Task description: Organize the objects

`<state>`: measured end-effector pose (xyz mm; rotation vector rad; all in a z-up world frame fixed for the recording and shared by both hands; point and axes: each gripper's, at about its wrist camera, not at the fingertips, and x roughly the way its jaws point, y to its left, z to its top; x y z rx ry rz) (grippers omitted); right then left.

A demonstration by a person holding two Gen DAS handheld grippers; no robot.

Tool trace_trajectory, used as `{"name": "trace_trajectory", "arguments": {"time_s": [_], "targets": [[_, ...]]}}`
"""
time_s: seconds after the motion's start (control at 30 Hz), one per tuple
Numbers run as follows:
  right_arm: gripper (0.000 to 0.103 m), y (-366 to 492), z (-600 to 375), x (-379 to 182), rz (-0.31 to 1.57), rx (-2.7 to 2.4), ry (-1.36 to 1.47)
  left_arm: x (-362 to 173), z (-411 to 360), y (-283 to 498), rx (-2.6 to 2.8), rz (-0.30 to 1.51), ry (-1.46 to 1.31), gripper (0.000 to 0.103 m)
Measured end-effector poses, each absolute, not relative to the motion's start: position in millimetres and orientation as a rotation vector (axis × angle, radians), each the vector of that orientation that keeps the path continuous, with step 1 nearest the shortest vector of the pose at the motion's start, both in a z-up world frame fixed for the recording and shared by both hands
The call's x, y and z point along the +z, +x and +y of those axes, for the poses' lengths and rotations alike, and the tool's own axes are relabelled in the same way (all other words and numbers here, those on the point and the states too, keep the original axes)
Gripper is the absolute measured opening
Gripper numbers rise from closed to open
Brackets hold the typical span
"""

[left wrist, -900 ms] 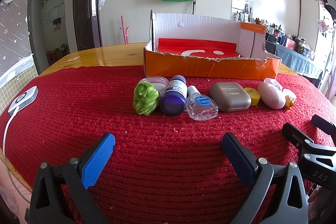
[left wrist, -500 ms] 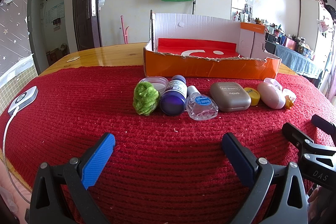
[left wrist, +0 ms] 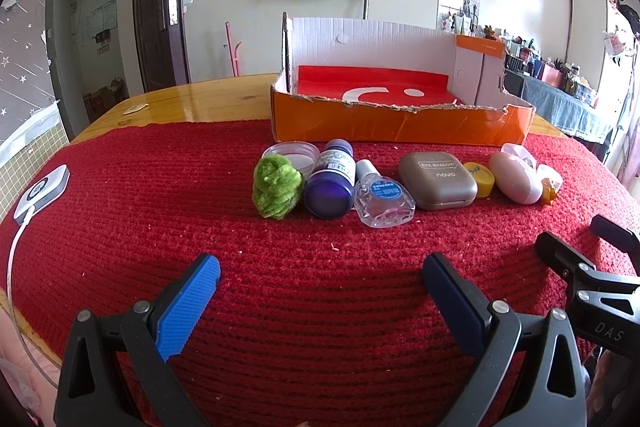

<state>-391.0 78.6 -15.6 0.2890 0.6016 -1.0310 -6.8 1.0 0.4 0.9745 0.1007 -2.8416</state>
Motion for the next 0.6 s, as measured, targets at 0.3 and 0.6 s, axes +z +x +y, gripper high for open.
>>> {"name": "trace_trajectory", "arguments": {"time_s": [0.3, 0.6], "targets": [[0.103, -389, 71, -12, 0.678, -0.991, 0.314, 9, -6, -16, -2.805, 0.143, 1.107, 0.103], [0.103, -385, 57, -2, 0.794, -0.889, 0.331, 24, -20, -24, -2.839, 0.189, 1.244, 0.103]]}}
